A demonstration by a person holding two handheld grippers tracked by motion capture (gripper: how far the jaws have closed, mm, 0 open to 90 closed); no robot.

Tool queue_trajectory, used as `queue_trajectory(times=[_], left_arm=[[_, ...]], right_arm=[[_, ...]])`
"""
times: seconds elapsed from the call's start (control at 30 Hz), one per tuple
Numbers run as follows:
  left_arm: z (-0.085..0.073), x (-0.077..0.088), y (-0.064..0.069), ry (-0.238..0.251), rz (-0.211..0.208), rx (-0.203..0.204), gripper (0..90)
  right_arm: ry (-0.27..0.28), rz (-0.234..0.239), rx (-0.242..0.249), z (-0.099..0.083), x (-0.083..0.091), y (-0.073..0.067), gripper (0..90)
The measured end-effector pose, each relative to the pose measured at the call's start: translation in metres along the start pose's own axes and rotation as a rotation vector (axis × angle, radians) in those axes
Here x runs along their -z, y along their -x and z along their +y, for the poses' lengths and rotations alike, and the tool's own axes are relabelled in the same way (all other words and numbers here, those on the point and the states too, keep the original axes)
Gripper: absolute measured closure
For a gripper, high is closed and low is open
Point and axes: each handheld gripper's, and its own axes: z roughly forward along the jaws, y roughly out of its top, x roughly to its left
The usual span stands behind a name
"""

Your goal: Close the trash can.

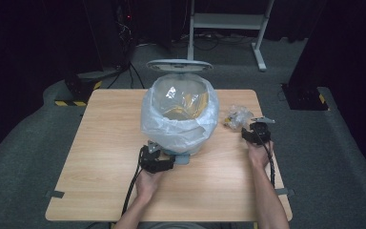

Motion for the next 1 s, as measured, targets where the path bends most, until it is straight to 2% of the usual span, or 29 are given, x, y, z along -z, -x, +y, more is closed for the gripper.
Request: queue_trajectory(times=[0.17,0.3,0.33,0.4,0.43,0.5,0.63,0.8,1.0], left_arm=[[0.0,0.0001,0.0003,0.0,0.003,-0.003,20.4],[0.0,0.0002,0.0003,0.0,0.003,-0.003,20.4],[0.0,0.0002,0.0003,0.0,0.003,-0.003,20.4],[0.0,0.0001,0.0002,0.0,0.002,-0.002,20.4],[0.0,0.0001,0.0002,0.0,0.002,-0.002,20.4],[0.0,0.0001,0.0002,0.0,0.002,-0.001,20.4],[0.0,0.0001,0.0001,0.0,0.001,-0.001,20.4],[0.0,0.0001,-0.0003,-0.002,-0.002,0.0,20.4],[0.0001,0.0001,-0.0006,-0.003,-0.002,0.001,20.4]], right_arm=[[0.019,-0.007,0.032,0.0016,-0.0006,-0.0025,50.1],[0.008,-0.015,0.028,-0.0006,-0.0046,-0.0013,59.6],[0.008,-0.015,0.028,-0.0006,-0.0046,-0.0013,59.6],[0.01,-0.006,0.04,-0.0007,-0.0056,-0.0008,69.6],[0.01,-0.006,0.04,-0.0007,-0.0056,-0.0008,69.6],[0.008,0.0,0.053,-0.001,-0.006,-0.0015,78.6],[0.008,0.007,0.082,-0.001,-0.0055,-0.003,88.8],[0.01,0.014,0.111,-0.0007,-0.0036,-0.0063,90.0],[0.019,0.038,0.105,-0.0026,0.0038,-0.0077,90.0]])
